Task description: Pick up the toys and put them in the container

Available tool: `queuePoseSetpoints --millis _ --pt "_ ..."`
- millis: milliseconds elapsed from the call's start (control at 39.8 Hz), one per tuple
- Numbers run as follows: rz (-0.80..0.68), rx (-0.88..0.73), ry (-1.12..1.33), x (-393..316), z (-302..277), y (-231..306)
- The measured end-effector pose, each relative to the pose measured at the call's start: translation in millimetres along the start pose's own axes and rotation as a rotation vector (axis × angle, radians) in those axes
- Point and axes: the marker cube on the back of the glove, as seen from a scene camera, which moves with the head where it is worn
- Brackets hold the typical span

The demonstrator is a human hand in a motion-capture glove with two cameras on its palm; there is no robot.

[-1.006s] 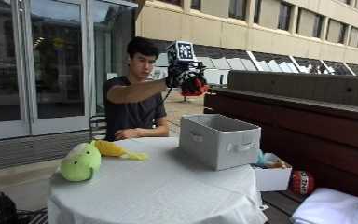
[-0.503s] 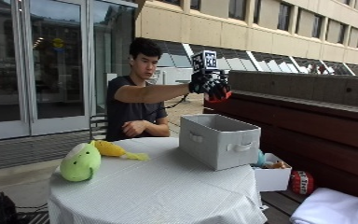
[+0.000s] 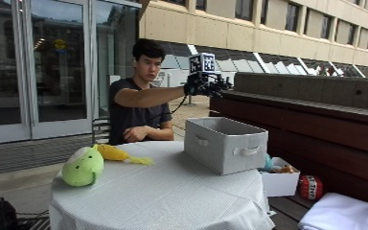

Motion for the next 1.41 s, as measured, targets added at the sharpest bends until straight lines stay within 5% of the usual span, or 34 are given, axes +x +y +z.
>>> queuePoseSetpoints --millis 553,981,1057,1157,1409 --pt "0.205 -0.046 0.094 188 -4 129" --pt "0.494 -0.113 0.094 273 66 238" --pt "0.434 -0.071 0.092 289 86 249" --pt "0.538 -0.013 0.102 304 114 259" --pt "0.458 -0.173 0.084 314 158 309"
